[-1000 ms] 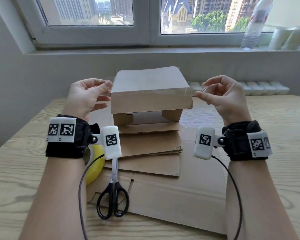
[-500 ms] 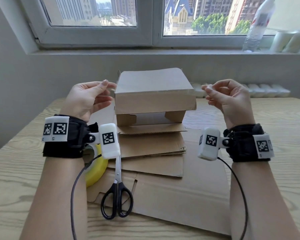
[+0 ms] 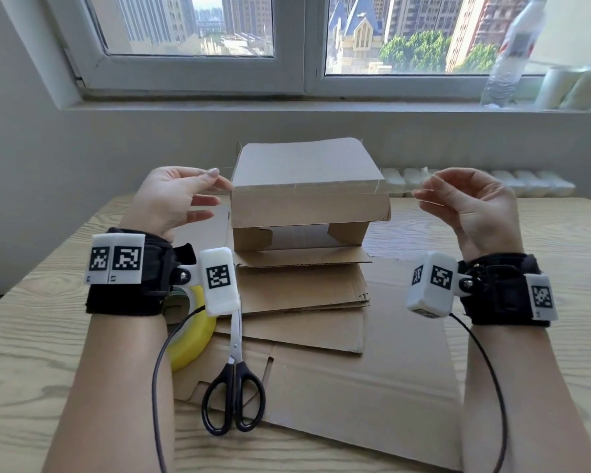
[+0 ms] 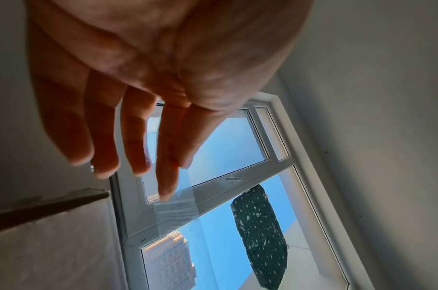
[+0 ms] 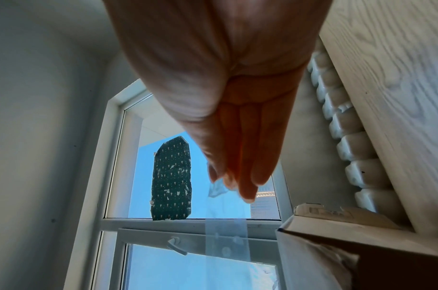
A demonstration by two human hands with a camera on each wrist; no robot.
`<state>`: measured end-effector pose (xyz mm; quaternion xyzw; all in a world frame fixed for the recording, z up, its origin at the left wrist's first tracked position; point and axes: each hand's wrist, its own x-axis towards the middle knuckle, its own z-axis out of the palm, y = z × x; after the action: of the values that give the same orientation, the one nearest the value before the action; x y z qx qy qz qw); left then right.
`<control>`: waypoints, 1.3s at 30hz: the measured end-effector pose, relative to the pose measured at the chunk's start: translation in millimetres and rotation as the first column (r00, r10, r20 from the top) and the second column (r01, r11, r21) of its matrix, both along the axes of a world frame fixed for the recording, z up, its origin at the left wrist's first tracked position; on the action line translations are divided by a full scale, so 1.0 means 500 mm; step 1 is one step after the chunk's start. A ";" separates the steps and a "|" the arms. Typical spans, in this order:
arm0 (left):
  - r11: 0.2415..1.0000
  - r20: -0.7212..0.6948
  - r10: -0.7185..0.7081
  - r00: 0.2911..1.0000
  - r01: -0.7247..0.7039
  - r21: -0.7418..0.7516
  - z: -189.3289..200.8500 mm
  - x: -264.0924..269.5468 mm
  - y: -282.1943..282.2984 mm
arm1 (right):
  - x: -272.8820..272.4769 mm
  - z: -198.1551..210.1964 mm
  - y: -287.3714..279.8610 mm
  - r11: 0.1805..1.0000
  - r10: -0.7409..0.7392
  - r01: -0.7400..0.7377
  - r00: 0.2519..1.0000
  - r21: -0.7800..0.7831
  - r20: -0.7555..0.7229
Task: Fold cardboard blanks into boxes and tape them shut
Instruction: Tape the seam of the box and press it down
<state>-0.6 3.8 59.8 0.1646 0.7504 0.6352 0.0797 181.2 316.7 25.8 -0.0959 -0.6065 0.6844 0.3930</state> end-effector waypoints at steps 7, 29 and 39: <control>0.997 -0.023 0.061 0.998 -0.060 0.042 0.004 0.005 -0.004 | -0.019 -0.002 -0.016 0.996 -0.092 0.092 0.995 -0.013 -0.028; 0.977 -0.056 0.174 0.983 -0.166 0.136 0.005 0.029 0.033 | -0.057 -0.003 -0.058 0.883 -0.167 0.050 0.963 -0.467 -0.212; 0.990 -0.064 0.125 0.990 -0.120 0.072 0.008 0.029 0.031 | -0.059 -0.007 -0.059 0.877 -0.308 0.229 0.943 -0.422 -0.128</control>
<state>13.8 19.4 63.9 0.1426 0.7394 0.6580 0.0091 151.9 287.4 22.2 -0.1916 -0.3935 0.7386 0.5128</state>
